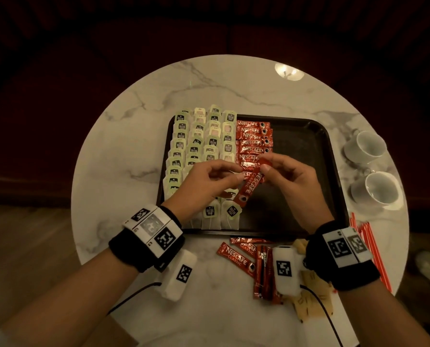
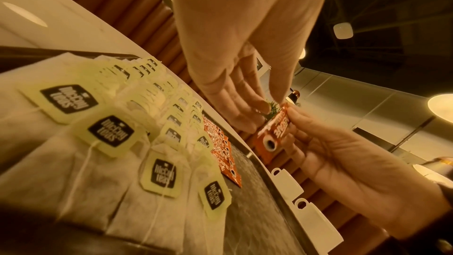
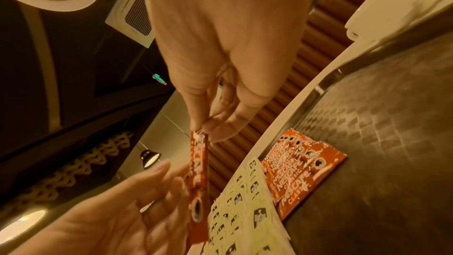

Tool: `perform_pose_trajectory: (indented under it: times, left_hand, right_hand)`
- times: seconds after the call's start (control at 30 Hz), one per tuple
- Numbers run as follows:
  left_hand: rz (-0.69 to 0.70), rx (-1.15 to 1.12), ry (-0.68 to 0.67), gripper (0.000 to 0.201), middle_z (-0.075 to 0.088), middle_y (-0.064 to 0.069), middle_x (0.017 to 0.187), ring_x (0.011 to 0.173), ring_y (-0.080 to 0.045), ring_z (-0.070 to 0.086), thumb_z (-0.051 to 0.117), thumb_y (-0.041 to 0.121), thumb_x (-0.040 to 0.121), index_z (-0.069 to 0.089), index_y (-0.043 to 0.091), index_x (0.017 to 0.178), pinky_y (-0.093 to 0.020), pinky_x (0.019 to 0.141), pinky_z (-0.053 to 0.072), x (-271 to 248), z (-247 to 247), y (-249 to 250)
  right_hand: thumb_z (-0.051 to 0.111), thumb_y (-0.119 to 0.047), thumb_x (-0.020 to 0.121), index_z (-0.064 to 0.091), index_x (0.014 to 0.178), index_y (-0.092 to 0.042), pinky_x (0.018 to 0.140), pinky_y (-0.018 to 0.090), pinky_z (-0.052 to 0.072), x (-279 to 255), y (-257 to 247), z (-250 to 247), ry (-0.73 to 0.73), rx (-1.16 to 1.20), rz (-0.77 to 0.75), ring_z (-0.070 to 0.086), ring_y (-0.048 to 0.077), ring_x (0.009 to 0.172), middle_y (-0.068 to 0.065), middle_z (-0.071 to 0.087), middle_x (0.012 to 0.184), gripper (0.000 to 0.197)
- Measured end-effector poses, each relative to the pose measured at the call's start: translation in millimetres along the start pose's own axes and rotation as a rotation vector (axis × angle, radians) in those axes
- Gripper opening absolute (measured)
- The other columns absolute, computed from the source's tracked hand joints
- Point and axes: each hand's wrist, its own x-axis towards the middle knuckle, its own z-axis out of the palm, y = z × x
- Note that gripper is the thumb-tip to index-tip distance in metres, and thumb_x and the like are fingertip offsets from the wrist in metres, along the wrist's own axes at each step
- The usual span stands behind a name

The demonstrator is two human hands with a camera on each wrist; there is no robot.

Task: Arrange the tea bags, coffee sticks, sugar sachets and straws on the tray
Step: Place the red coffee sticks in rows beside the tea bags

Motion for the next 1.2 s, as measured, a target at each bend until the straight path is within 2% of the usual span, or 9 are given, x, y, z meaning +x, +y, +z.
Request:
perform_pose_trajectory:
  times: [0.1, 0.23, 0.33, 0.4, 0.47, 0.67, 0.9, 1.07, 1.2]
  left_hand:
    - [0.019, 0.071, -0.002, 0.024, 0.070, -0.007, 0.103, 0.095, -0.019, 0.068, 0.071, 0.022, 0.085, 0.070, 0.017, 0.109, -0.029, 0.076, 0.058, 0, 2, 0]
    - [0.012, 0.063, -0.090, 0.031, 0.071, -0.009, 0.097, 0.085, -0.014, 0.069, 0.073, 0.009, 0.082, 0.067, 0.014, 0.111, -0.025, 0.075, 0.058, 3, 6, 2]
    - [0.005, 0.008, -0.102, 0.027, 0.067, -0.014, 0.093, 0.075, -0.013, 0.068, 0.069, -0.001, 0.083, 0.066, 0.007, 0.109, -0.022, 0.067, 0.057, 4, 11, 2]
    - [-0.012, -0.058, -0.042, 0.029, 0.067, -0.013, 0.098, 0.072, -0.016, 0.070, 0.067, 0.000, 0.085, 0.064, 0.008, 0.112, -0.026, 0.067, 0.060, 5, 11, 1]
    - [-0.024, -0.127, 0.001, 0.029, 0.068, -0.014, 0.099, 0.073, -0.019, 0.072, 0.065, 0.000, 0.087, 0.063, 0.007, 0.115, -0.028, 0.068, 0.060, 5, 9, -1]
    - [-0.065, -0.120, 0.066, 0.021, 0.067, -0.022, 0.104, 0.078, -0.020, 0.071, 0.061, 0.000, 0.091, 0.064, 0.003, 0.111, -0.030, 0.070, 0.061, 2, 1, -15]
    - [0.094, 0.176, 0.438, 0.019, 0.067, 0.006, 0.100, 0.095, -0.010, 0.061, 0.062, 0.007, 0.091, 0.066, 0.025, 0.092, -0.011, 0.074, 0.049, 1, -47, -30]
    - [0.006, 0.373, 0.559, 0.018, 0.055, -0.004, 0.123, 0.114, -0.019, 0.053, 0.060, 0.016, 0.092, 0.061, 0.029, 0.105, -0.037, 0.099, 0.046, 4, -80, -49]
    - [-0.074, 0.376, 0.509, 0.028, 0.051, -0.007, 0.130, 0.113, -0.017, 0.051, 0.063, 0.019, 0.090, 0.056, 0.029, 0.115, -0.038, 0.101, 0.044, 3, -84, -59]
  right_hand:
    - [0.061, -0.010, 0.092, 0.069, 0.117, -0.018, 0.090, 0.024, 0.055, -1, -2, 0, -0.087, -0.034, 0.015, 0.065, 0.010, 0.111, -0.002, 0.071, 0.115, 0.027]
    - [0.061, -0.011, 0.093, 0.069, 0.121, -0.015, 0.098, 0.028, 0.051, -1, -2, 4, -0.166, -0.140, -0.031, 0.063, 0.009, 0.114, -0.003, 0.069, 0.117, 0.029]
    - [0.061, -0.019, 0.093, 0.068, 0.120, -0.024, 0.091, 0.017, 0.050, -2, 0, 9, -0.131, -0.149, -0.050, 0.056, 0.000, 0.114, -0.006, 0.058, 0.123, 0.028]
    - [0.063, -0.036, 0.088, 0.063, 0.124, -0.034, 0.089, 0.019, 0.052, -2, 5, 7, -0.143, -0.166, 0.016, 0.054, -0.001, 0.115, -0.011, 0.051, 0.128, 0.036]
    - [0.066, -0.041, 0.085, 0.063, 0.121, -0.035, 0.091, 0.029, 0.054, -3, 13, 3, -0.179, -0.222, 0.101, 0.059, 0.005, 0.111, -0.013, 0.058, 0.124, 0.037]
    - [0.069, -0.014, 0.088, 0.068, 0.102, -0.015, 0.071, 0.021, 0.056, -2, 28, -18, -0.050, -0.150, 0.175, 0.067, 0.012, 0.096, -0.002, 0.070, 0.106, 0.014]
    - [0.065, -0.017, 0.093, 0.071, 0.103, -0.022, 0.077, 0.025, 0.053, 14, 46, -41, 0.138, -0.207, 0.298, 0.067, 0.012, 0.097, -0.005, 0.071, 0.105, 0.013]
    - [0.071, -0.019, 0.089, 0.070, 0.107, -0.019, 0.076, 0.024, 0.052, 23, 57, -30, 0.086, -0.341, 0.344, 0.065, 0.010, 0.099, -0.004, 0.069, 0.108, 0.018]
    - [0.075, -0.023, 0.085, 0.067, 0.104, -0.016, 0.079, 0.023, 0.051, 26, 62, -20, 0.157, -0.511, 0.304, 0.061, 0.008, 0.093, -0.005, 0.065, 0.103, 0.022]
